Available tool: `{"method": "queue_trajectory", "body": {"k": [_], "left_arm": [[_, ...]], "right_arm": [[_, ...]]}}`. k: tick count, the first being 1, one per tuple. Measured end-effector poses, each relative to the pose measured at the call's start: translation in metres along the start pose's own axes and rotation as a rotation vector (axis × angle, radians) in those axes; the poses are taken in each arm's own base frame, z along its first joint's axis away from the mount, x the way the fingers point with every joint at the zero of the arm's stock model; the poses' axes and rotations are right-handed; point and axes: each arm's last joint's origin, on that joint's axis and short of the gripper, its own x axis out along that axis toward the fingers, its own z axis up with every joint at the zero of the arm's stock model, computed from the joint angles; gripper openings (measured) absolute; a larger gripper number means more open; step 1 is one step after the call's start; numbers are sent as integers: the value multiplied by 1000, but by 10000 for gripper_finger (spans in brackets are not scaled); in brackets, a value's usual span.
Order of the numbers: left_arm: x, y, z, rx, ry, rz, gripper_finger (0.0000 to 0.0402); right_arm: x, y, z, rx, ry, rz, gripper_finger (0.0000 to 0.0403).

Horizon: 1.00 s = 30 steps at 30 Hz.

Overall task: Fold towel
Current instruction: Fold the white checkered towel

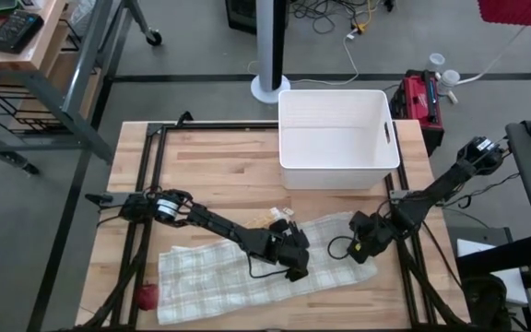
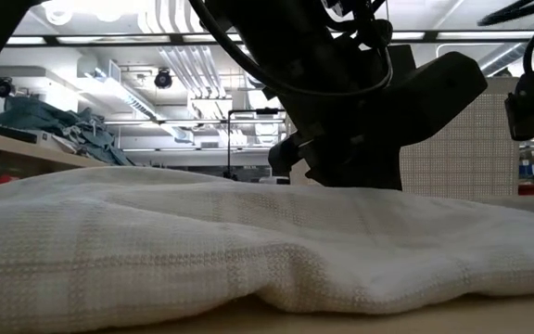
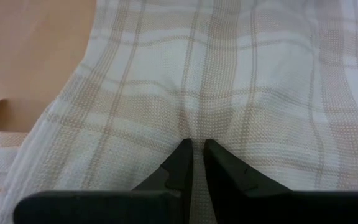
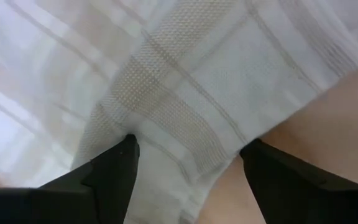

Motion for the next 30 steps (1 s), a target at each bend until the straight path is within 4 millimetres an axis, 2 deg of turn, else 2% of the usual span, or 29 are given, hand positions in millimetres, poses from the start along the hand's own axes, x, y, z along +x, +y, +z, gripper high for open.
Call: {"method": "queue_trajectory", "body": {"k": [5,9,12,17,18,23,27,30], "left_arm": [[0,0,0,-7,0,0,36],[0,0,0,-7,-1,0,36],[0,0,0,-8,-2,-1,36],[0,-1,0,-9,-11,2,36],[0,-1,0,-6,-14,6,36],[-13,-3,0,20,-41,56,36],[-31,-7,2,23,-86,96,36],[-37,-10,3,31,-103,97,36]], "right_arm": [[6,1,1,42,-74,91,262],[11,-3,1,65,-133,113,227],[15,-6,1,58,-189,145,171],[18,-7,1,-10,-242,185,26],[18,-6,2,-26,-243,189,15],[1,11,5,-97,-223,236,4],[-25,27,8,-172,-211,203,2],[-44,36,12,-202,-202,137,2]]}}
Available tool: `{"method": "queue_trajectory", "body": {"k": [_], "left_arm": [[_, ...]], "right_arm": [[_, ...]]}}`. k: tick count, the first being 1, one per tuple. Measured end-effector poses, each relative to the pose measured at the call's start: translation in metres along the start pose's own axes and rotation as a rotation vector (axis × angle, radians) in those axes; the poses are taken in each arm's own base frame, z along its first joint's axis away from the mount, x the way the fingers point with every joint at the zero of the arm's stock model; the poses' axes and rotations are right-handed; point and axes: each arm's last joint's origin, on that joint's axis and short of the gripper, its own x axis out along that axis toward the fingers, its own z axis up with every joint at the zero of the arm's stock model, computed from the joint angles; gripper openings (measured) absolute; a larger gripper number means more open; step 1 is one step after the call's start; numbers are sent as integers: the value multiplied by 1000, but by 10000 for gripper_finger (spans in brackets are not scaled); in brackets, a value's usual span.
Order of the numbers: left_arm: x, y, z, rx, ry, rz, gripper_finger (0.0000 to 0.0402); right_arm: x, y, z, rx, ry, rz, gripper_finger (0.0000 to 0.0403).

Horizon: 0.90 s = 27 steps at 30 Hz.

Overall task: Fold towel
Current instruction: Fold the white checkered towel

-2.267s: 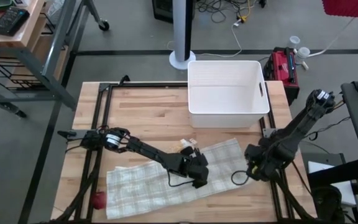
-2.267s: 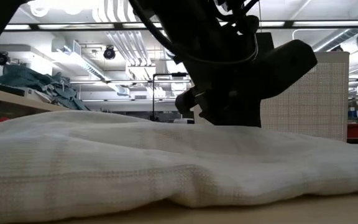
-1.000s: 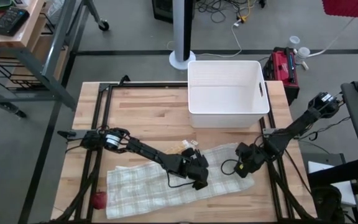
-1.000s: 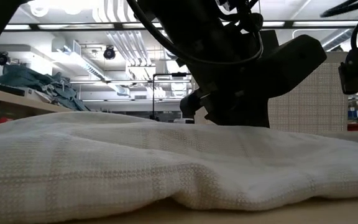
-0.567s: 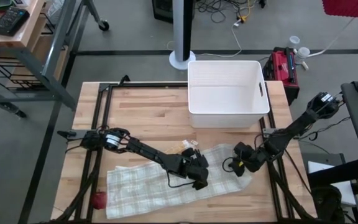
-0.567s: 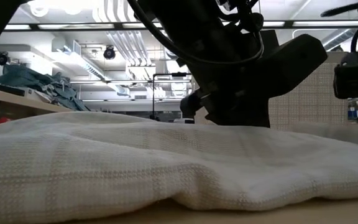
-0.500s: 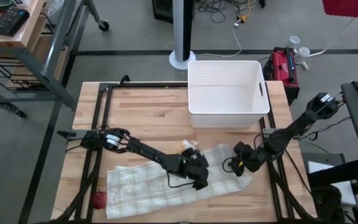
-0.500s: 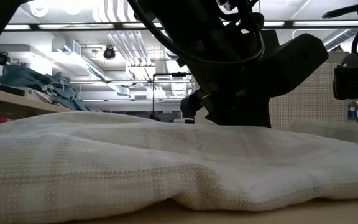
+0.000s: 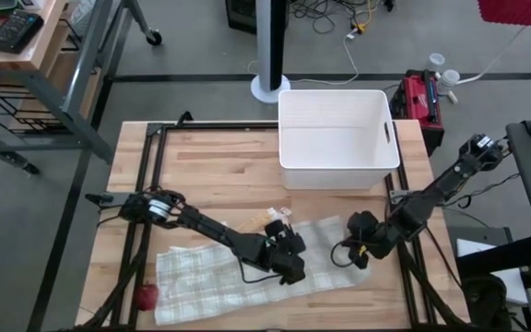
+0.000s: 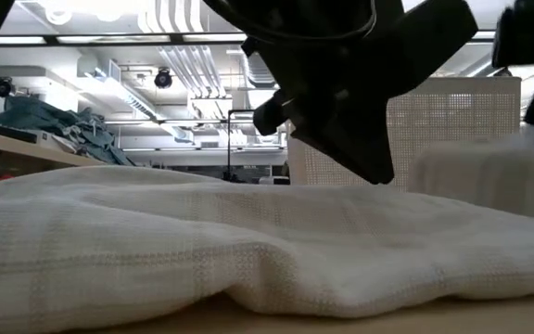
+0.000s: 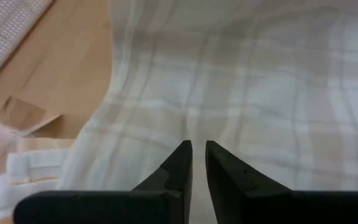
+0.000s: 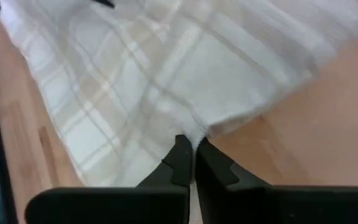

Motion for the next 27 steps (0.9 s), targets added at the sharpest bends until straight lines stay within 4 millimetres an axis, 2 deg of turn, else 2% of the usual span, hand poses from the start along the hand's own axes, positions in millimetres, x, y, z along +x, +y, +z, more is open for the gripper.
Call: {"method": "queue_trajectory", "body": {"k": [3,9,12,16,20,27], "left_arm": [[-2,-3,3,1,-22,-33,36],[-2,-21,24,10,-191,-292,36],[14,-24,21,18,-216,-317,36],[32,-18,19,-10,-203,-315,36],[49,-17,19,-41,-216,-401,36],[60,-10,24,-72,-232,-420,36]], "right_arm": [[-8,10,8,-28,-11,-17,1],[-6,24,14,-60,-43,-25,1],[2,24,11,-70,-25,-63,1],[16,21,5,-72,6,-136,3],[27,21,1,-94,20,-179,12],[33,21,0,-120,24,-198,4]]}}
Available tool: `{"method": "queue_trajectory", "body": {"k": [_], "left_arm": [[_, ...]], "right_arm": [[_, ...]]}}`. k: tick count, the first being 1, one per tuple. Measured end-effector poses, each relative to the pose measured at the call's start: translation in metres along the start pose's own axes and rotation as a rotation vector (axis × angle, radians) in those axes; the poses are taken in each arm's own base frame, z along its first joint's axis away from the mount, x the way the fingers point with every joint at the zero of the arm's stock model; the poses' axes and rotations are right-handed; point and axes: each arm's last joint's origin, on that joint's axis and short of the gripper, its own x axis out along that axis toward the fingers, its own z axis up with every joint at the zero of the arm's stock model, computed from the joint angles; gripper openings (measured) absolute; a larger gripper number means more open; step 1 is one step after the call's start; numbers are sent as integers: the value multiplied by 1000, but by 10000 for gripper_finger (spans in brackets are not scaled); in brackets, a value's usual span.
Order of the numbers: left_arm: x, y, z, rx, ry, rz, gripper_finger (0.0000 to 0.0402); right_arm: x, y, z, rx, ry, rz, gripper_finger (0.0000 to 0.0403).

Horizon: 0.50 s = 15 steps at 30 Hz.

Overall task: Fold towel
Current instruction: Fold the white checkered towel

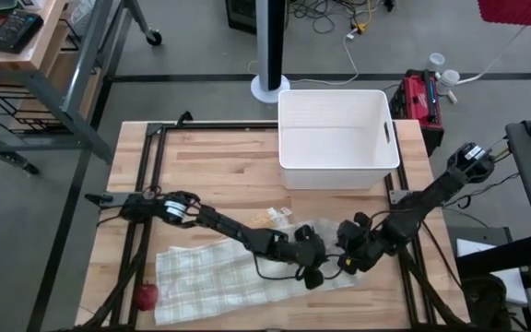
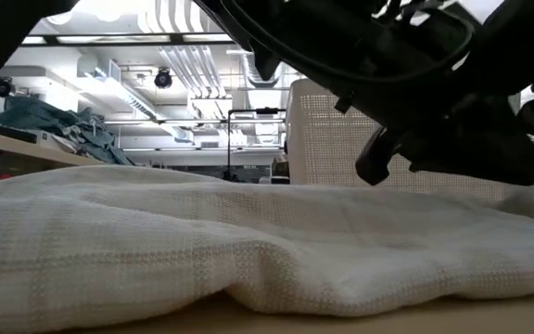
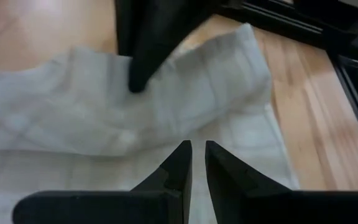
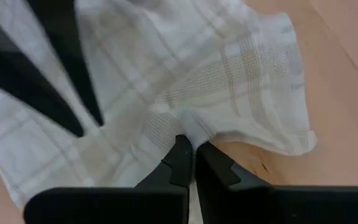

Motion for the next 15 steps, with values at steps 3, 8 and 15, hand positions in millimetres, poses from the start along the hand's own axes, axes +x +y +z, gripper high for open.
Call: {"method": "queue_trajectory", "body": {"k": [3,8,15], "left_arm": [[2,10,1,-6,2,17,36],[9,25,-11,-56,53,31,36],[17,28,-24,-115,114,3,36]], "right_arm": [[-2,2,2,-8,-5,9,9],[-8,1,3,-44,39,-17,53],[-22,-16,-6,-36,186,-165,146]]}}
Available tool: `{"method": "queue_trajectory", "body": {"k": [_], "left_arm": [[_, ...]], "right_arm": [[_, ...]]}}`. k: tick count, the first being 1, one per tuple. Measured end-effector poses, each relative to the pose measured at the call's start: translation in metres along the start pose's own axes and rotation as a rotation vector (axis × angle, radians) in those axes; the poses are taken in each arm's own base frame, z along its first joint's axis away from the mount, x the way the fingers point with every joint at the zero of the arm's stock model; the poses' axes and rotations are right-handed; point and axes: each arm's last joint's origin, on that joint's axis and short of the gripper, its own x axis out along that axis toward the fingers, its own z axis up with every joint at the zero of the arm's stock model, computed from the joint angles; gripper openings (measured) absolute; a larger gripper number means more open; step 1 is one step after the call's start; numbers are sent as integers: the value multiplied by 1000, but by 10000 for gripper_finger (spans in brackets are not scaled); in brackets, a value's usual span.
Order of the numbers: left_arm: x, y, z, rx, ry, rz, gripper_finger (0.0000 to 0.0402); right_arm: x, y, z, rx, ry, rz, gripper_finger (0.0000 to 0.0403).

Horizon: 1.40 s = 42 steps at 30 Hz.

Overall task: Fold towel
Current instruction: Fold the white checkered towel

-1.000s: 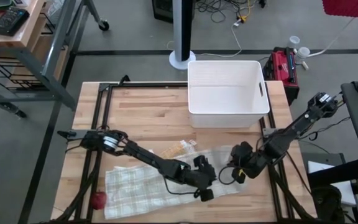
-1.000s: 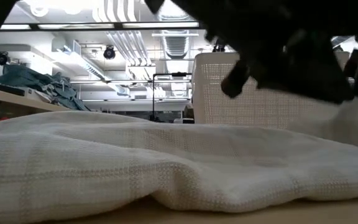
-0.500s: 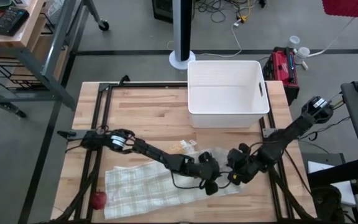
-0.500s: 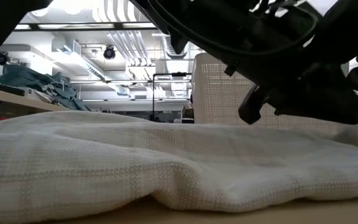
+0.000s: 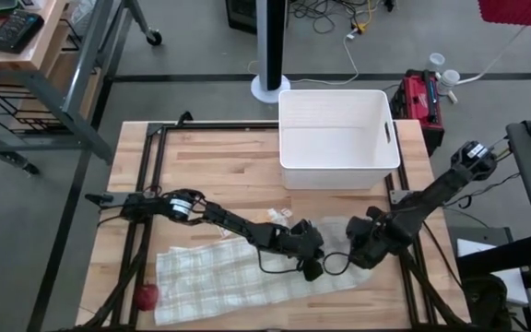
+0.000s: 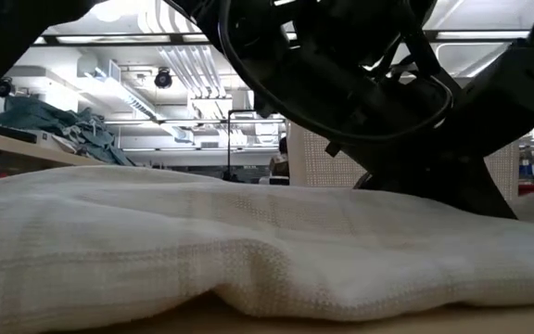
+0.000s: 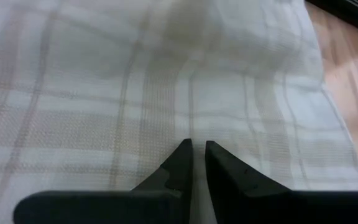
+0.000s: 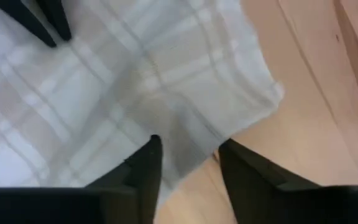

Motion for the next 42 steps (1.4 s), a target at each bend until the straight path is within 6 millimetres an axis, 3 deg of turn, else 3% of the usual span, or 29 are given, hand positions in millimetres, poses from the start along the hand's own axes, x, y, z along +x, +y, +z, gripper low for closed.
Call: {"method": "queue_trajectory", "body": {"k": [7,12,21,34,42], "left_arm": [[0,1,-2,-12,40,-5,36],[-3,-2,-6,-37,90,-15,36],[-5,-4,-9,-44,142,-26,36],[-6,-6,-11,-3,148,-39,36],[-5,-2,-6,-8,132,-58,36]], "right_arm": [[-5,-4,-14,39,56,27,240],[5,-8,-29,120,68,36,275],[31,-12,-44,286,47,202,279],[59,-19,-53,562,-34,649,279],[63,-22,-51,647,-75,724,274]]}}
